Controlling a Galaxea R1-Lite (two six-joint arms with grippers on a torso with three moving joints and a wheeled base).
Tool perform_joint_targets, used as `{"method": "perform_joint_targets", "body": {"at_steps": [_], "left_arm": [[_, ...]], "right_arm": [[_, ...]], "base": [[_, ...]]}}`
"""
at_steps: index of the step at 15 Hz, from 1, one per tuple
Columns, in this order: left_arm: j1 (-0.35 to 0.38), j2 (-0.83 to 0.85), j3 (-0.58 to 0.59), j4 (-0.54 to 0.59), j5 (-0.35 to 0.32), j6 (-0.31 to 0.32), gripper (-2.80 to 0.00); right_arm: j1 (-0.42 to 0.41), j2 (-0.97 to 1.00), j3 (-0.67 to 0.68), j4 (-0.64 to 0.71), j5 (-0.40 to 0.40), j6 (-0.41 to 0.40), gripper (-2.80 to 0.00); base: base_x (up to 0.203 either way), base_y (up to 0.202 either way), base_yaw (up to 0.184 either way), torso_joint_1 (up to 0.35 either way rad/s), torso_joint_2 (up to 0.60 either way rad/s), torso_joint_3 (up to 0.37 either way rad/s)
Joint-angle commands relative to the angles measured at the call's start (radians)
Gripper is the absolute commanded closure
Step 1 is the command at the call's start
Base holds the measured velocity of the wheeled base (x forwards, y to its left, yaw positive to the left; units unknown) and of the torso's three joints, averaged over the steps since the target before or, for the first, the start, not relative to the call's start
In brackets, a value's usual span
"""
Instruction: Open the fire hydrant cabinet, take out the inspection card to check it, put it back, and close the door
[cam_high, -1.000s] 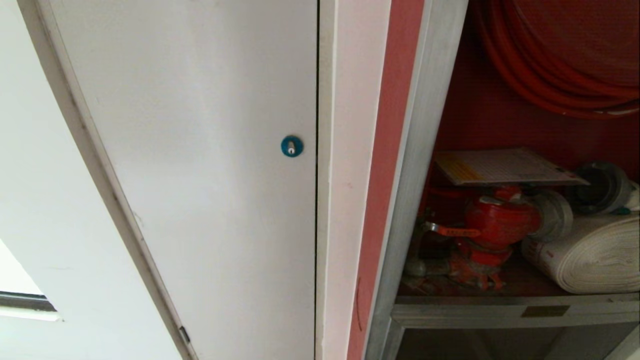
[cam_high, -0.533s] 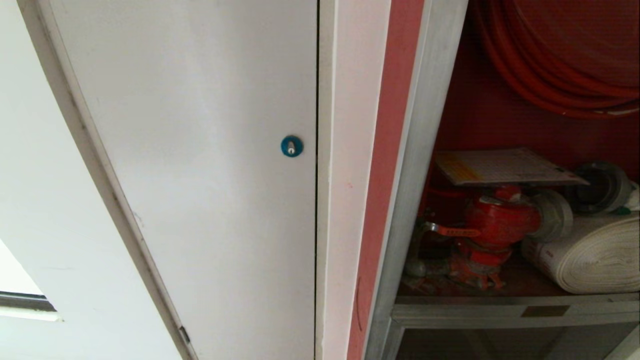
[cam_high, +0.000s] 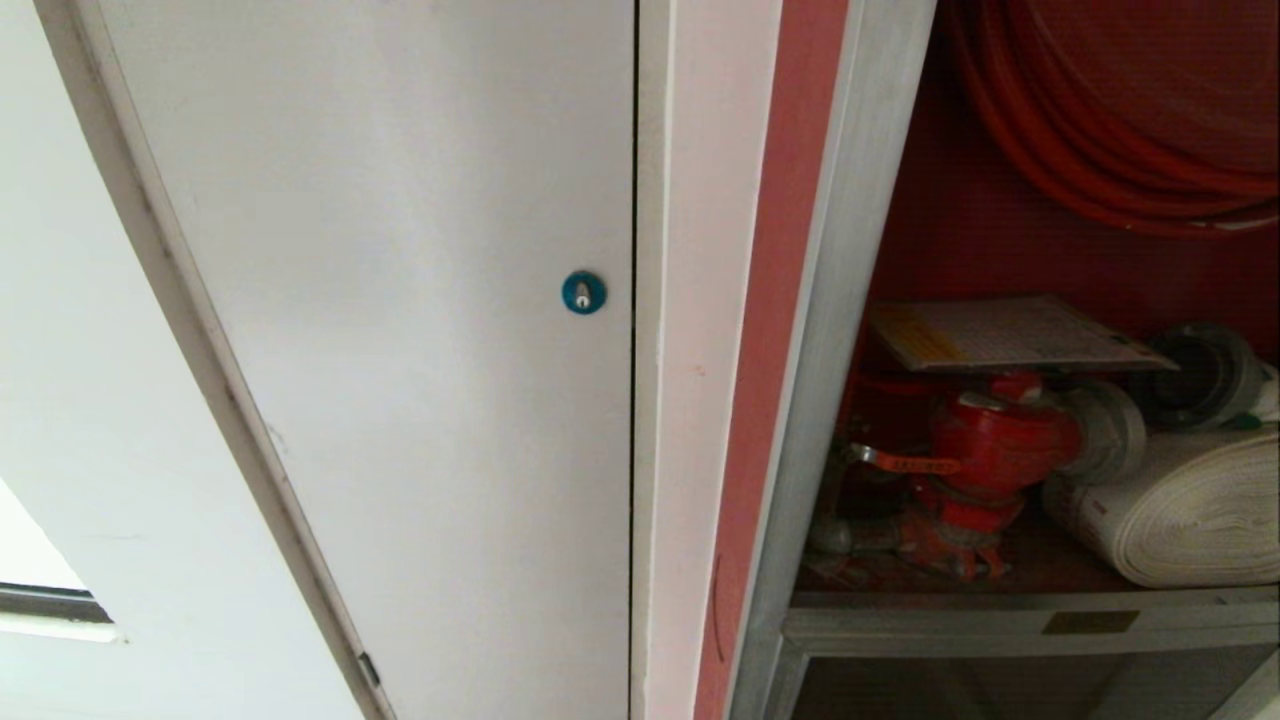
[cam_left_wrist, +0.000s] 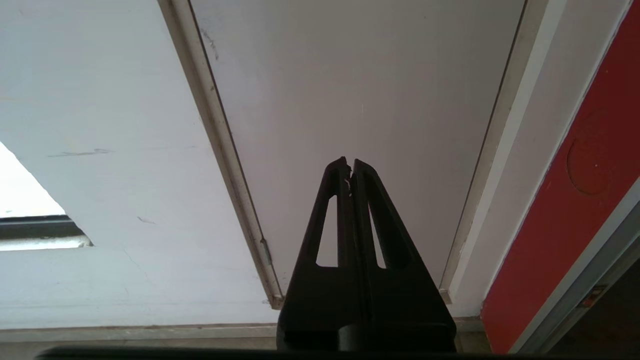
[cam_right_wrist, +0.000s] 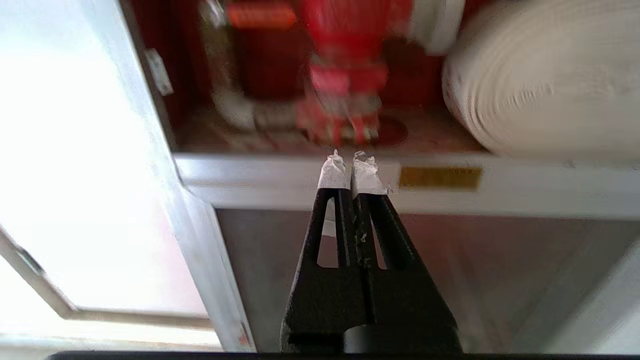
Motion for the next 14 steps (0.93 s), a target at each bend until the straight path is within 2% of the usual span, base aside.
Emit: {"method": "perform_joint_targets", "body": {"at_steps": [1, 14], "left_arm": [[0.0, 0.0, 0.0, 0.0, 0.0, 0.0, 0.0], [-0.002, 0.0, 0.0, 0.0, 0.0, 0.0, 0.0]], "right_arm": [[0.0, 0.001, 0.003, 0.032, -0.005, -0.006, 0.0], [0.0, 0.001, -0.002, 0.033, -0.007, -0.002, 0.0]], "base": [[0.0, 0.0, 0.0, 0.0, 0.0, 0.0], [0.0, 0.0, 0.0, 0.0, 0.0, 0.0]]}}
